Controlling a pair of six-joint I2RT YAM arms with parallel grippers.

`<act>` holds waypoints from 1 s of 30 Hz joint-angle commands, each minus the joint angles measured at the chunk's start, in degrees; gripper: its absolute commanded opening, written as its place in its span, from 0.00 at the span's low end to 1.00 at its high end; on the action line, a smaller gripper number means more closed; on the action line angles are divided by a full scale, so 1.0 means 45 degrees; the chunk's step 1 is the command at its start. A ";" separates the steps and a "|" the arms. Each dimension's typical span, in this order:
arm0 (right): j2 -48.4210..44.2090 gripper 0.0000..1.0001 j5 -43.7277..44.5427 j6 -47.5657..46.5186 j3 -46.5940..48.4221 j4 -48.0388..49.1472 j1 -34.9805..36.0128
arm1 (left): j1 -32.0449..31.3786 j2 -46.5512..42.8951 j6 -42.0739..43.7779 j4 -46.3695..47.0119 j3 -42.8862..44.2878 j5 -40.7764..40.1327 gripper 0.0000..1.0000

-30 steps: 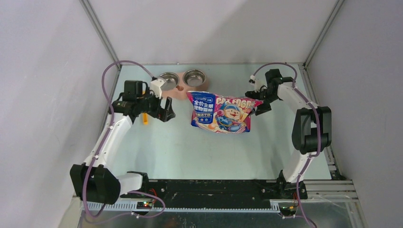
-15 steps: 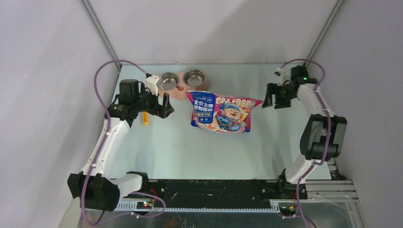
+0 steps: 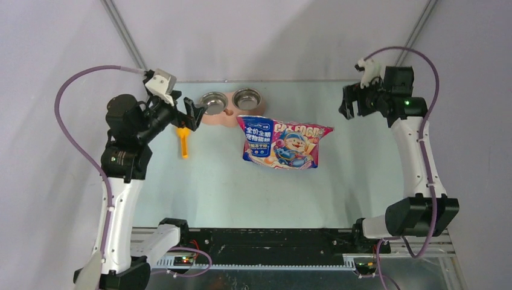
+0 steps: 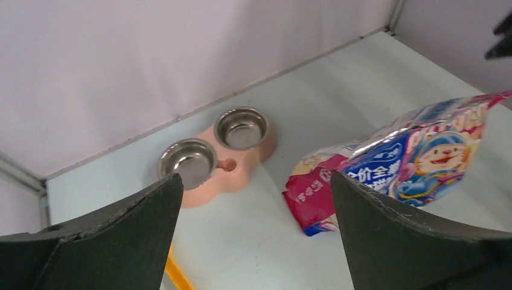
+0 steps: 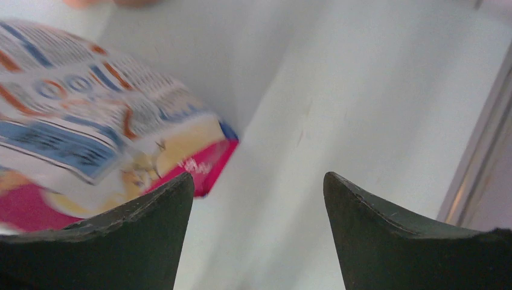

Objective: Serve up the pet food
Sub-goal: Move the pet food bag to the center of the board.

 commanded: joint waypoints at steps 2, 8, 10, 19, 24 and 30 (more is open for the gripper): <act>-0.0011 0.82 0.0204 -0.0846 0.3248 0.0220 0.1854 | -0.0201 0.0788 -0.1120 0.0645 -0.0148 0.1535 1.00; 0.1709 0.83 0.0214 -0.1364 0.6139 -0.0978 0.4643 | -0.1495 0.1498 -0.1987 0.1821 -0.0094 0.1916 1.00; 0.2384 0.83 0.0287 -0.1478 0.6726 -0.1499 0.5456 | -0.1834 0.1631 -0.2488 0.2298 -0.0194 0.1683 1.00; 0.4333 0.83 0.0061 -0.1460 0.8650 -0.2517 0.7066 | -0.2598 0.2731 -0.2918 0.2918 0.0195 0.1476 1.00; 0.4189 0.82 0.0705 -0.0834 0.8431 -0.2538 0.7544 | -0.2644 0.3009 -0.4261 0.3784 -0.0362 0.1937 1.00; 0.2937 0.83 0.0653 0.0044 0.6732 -0.0700 0.7771 | -0.2835 0.3139 -0.4262 0.4011 -0.0682 0.2250 1.00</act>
